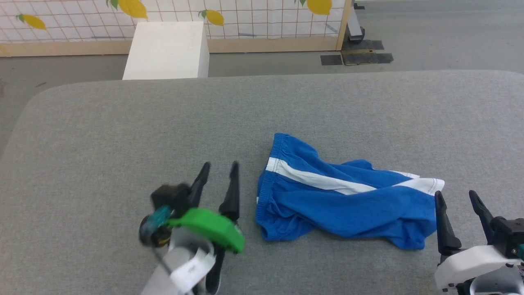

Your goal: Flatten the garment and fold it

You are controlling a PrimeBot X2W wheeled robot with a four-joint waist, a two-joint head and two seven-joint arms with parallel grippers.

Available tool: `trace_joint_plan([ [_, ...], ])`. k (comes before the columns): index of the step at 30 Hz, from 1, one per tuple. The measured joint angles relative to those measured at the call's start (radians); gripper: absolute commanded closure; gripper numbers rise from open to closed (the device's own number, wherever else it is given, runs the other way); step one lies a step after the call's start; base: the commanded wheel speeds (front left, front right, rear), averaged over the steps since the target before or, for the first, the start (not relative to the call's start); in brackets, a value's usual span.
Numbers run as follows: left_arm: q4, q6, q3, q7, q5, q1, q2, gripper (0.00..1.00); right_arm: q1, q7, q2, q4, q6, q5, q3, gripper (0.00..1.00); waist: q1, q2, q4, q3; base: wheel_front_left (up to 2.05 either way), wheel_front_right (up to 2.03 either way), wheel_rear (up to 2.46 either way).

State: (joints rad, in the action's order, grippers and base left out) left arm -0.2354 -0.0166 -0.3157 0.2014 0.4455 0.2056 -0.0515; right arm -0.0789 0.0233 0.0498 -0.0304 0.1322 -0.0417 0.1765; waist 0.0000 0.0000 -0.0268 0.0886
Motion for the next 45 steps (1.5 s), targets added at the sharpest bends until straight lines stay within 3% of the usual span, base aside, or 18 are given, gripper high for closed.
trace_joint_plan([
  [7, -0.200, -0.029, -0.130, -0.192, 0.057, 0.221, 0.003, 0.00, 0.009, 0.072, 0.000, 0.006, 0.000, 0.000, -0.022, 0.00, 0.0000, 0.0000, -0.026, 0.024, 0.00, 0.00, 0.00],
  [14, -0.386, -0.048, -0.191, -0.377, 0.093, 0.384, 0.003, 0.00, 0.041, 0.108, 0.000, 0.019, 0.000, -0.003, -0.034, 0.00, 0.0000, 0.0000, -0.063, 0.063, 0.00, 0.00, 0.00],
  [22, -0.500, -0.037, -0.221, -0.504, 0.118, 0.470, 0.003, 0.00, 0.052, 0.119, 0.000, 0.032, 0.000, -0.016, -0.045, 0.00, 0.0000, 0.0000, -0.099, 0.097, 0.00, 0.00, 0.00],
  [27, -0.511, -0.001, -0.238, -0.538, 0.156, 0.496, 0.003, 0.00, 0.063, 0.123, 0.000, 0.034, 0.000, -0.021, -0.050, 0.00, 0.0000, 0.0000, -0.109, 0.110, 0.00, 0.00, 0.00],
  [28, -0.510, 0.007, -0.244, -0.540, 0.161, 0.502, 0.003, 0.04, 0.063, 0.123, 0.000, 0.034, 0.000, -0.021, -0.050, 0.00, 0.0000, 0.0000, -0.110, 0.113, 0.00, 0.00, 0.00],
  [29, -0.509, 0.015, -0.249, -0.544, 0.165, 0.508, 0.003, 0.20, 0.063, 0.123, 0.000, 0.034, 0.000, -0.022, -0.051, 0.00, 0.0000, 0.0000, -0.110, 0.115, 0.00, 0.00, 0.00],
  [31, -0.508, 0.017, -0.257, -0.544, 0.170, 0.517, 0.003, 0.86, 0.064, 0.123, 0.000, 0.034, 0.000, -0.023, -0.053, 0.00, 0.0001, 0.0000, -0.110, 0.118, 0.00, 0.00, 0.00],
  [32, -0.510, 0.018, -0.263, -0.545, 0.170, 0.522, 0.003, 1.00, 0.065, 0.123, 0.000, 0.035, 0.000, -0.023, -0.054, 0.00, 0.0000, 0.0000, -0.111, 0.119, 0.00, 0.00, 0.00],
  [40, -0.519, 0.021, -0.275, -0.516, 0.171, 0.535, 0.000, 1.00, 0.076, 0.122, 0.000, 0.036, 0.000, -0.023, -0.059, 0.00, 0.0001, 0.0000, -0.109, 0.116, 0.00, 0.00, 0.00],
  [45, -0.458, -0.024, -0.225, -0.433, 0.196, 0.482, -0.023, 1.00, 0.076, 0.107, 0.000, 0.028, 0.000, -0.022, -0.052, 0.00, 0.0000, 0.0000, -0.103, 0.100, 0.00, 0.00, 0.00],
])
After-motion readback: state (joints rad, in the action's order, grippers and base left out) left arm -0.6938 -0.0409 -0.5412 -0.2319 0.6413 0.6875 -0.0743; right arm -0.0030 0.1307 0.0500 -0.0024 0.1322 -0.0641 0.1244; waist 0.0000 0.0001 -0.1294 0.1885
